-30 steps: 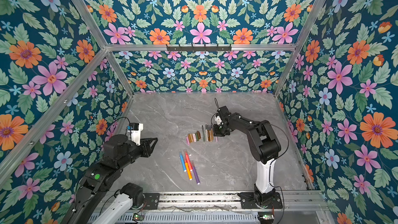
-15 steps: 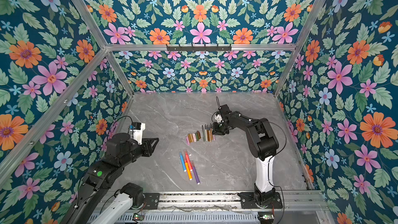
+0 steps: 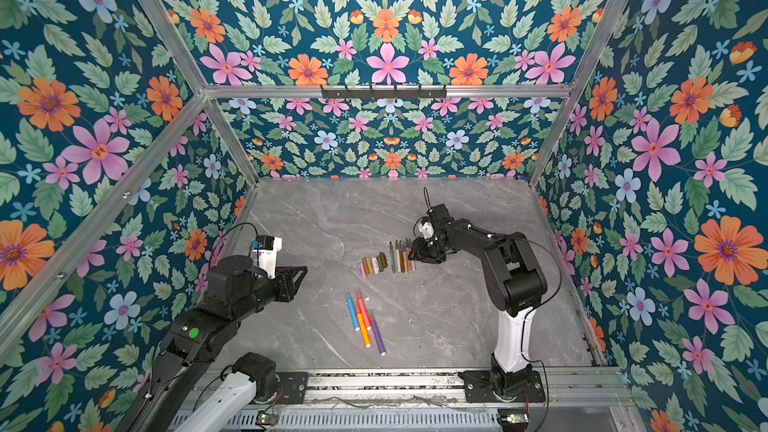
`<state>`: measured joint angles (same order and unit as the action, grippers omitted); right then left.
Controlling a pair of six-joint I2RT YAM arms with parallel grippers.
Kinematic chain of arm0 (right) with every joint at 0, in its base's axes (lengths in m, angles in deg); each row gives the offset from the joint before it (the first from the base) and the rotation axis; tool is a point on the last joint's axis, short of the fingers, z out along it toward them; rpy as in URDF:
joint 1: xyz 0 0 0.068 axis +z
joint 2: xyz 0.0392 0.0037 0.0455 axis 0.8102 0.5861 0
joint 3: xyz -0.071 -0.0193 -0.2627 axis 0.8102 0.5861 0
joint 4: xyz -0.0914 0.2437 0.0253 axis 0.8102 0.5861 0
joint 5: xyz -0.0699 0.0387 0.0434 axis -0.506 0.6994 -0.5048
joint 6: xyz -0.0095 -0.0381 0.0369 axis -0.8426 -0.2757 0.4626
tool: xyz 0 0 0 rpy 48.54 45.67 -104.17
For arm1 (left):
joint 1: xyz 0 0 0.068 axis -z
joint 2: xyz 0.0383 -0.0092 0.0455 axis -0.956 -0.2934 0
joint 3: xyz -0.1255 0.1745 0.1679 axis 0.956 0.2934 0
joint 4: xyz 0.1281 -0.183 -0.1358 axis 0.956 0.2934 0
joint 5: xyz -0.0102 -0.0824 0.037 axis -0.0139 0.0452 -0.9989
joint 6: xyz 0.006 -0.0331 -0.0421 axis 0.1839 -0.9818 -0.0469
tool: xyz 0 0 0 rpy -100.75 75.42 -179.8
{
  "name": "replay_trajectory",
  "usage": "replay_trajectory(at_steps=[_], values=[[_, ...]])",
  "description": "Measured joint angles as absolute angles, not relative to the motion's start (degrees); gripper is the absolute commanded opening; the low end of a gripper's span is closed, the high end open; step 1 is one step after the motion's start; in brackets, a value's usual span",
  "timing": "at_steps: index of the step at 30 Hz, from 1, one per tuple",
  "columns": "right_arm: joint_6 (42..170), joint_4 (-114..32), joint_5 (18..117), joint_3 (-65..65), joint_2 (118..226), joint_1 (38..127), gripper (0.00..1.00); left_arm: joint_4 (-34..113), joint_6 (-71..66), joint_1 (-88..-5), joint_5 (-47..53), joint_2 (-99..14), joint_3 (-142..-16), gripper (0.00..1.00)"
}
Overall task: Open the pen caps
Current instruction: 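Carry the uncapped lilac pen to the pen row with the right gripper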
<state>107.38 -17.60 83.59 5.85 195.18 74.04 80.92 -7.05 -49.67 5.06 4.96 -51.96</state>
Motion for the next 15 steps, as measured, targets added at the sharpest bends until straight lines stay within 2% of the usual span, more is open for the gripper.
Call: replay_trajectory(at_steps=[15], values=[[108.05, -22.57, 93.80, 7.21, 196.87, 73.89, 0.61, 80.92, -7.05, -49.67, 4.23, 5.62, -51.96, 0.31]])
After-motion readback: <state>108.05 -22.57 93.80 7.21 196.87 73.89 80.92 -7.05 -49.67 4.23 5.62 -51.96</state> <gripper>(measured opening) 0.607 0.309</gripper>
